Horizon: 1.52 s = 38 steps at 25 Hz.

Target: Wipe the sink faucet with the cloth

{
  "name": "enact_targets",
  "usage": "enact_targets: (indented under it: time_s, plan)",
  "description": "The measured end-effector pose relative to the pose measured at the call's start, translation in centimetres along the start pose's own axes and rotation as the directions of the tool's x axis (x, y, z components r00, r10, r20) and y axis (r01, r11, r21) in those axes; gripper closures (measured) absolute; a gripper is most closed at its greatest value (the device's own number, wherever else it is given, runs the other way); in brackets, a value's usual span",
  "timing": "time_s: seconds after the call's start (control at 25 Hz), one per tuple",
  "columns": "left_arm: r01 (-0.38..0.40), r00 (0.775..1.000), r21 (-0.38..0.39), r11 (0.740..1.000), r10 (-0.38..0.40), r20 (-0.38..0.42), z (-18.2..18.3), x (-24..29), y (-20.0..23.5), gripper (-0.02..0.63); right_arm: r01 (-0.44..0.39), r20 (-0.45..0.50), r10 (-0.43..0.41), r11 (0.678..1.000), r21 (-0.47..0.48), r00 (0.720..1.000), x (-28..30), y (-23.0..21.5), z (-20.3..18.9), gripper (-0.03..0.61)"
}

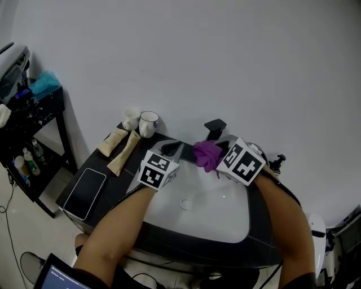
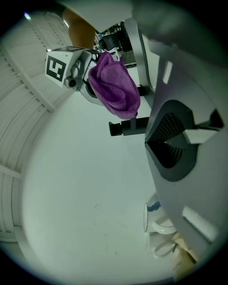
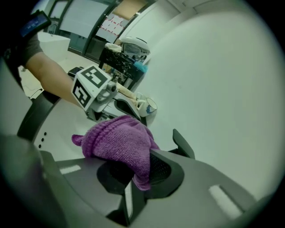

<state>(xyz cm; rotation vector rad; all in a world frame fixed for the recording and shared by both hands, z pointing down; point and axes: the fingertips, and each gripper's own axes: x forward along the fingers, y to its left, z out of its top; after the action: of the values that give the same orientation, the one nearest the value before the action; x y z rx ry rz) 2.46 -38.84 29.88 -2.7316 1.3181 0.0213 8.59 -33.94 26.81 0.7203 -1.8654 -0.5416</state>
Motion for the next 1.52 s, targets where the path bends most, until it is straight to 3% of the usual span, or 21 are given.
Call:
enact_targets:
  time_s: [0.24, 0.32, 0.4, 0.56, 0.68, 0.76, 0.96, 1.08, 1.28, 1.52]
  plan:
    - [-0.017, 1.000, -0.013, 1.000, 0.017, 0.012, 0.7, -1.3, 0.2, 0.597, -0.058, 0.059, 0.059, 0.998, -0.012, 0.997, -2.0, 4.6, -0.5, 0.531]
    - [-0.028, 0.999, -0.029, 0.999, 0.029, 0.015, 0.7, -1.6, 0.6, 0.597, 0.013, 0.058, -0.009, 0.998, -0.062, 0.998, -1.1, 5.4, -1.6, 0.531]
    - [-0.032, 0.999, -0.038, 0.999, 0.032, 0.011, 0.6, -1.6, 0.7, 0.597, 0.138, 0.070, -0.132, 0.987, -0.085, 0.989, 0.3, 5.2, -2.7, 0.531]
    - [-0.033, 0.999, -0.038, 0.999, 0.033, 0.011, 0.6, -1.7, 0.7, 0.597, 0.367, 0.057, -0.369, 0.929, 0.039, 0.928, 3.7, 2.9, -5.0, 0.529]
    - [-0.026, 0.999, -0.040, 0.999, 0.027, 0.022, 0.9, -1.2, 0.7, 0.597, 0.546, 0.042, -0.553, 0.831, 0.105, 0.832, 5.0, -0.5, -6.4, 0.528]
    - [-0.023, 0.999, -0.042, 0.999, 0.024, 0.025, 0.8, -0.9, 0.7, 0.597, 0.615, 0.040, -0.625, 0.776, 0.140, 0.779, 5.5, -2.1, -6.5, 0.525]
    - [-0.007, 1.000, -0.014, 1.000, 0.008, 0.028, 0.7, 0.1, 0.7, 0.597, 0.645, 0.018, -0.662, 0.736, 0.207, 0.749, 6.8, -3.8, -6.4, 0.525]
    - [-0.002, 0.999, -0.013, 1.000, 0.003, 0.044, 1.0, 0.4, 0.7, 0.597, 0.670, 0.023, -0.685, 0.719, 0.184, 0.729, 6.7, -3.8, -6.5, 0.525]
    - [-0.006, 0.999, -0.046, 0.999, 0.008, 0.050, 1.1, 0.3, 1.0, 0.597, 0.673, 0.011, -0.680, 0.727, 0.135, 0.733, 6.9, -3.4, -6.6, 0.525]
    - [0.005, 0.999, -0.037, 0.999, -0.004, 0.045, 1.1, 0.4, 0.7, 0.597, 0.526, -0.091, -0.519, 0.844, 0.107, 0.850, 10.1, -0.3, -8.2, 0.525]
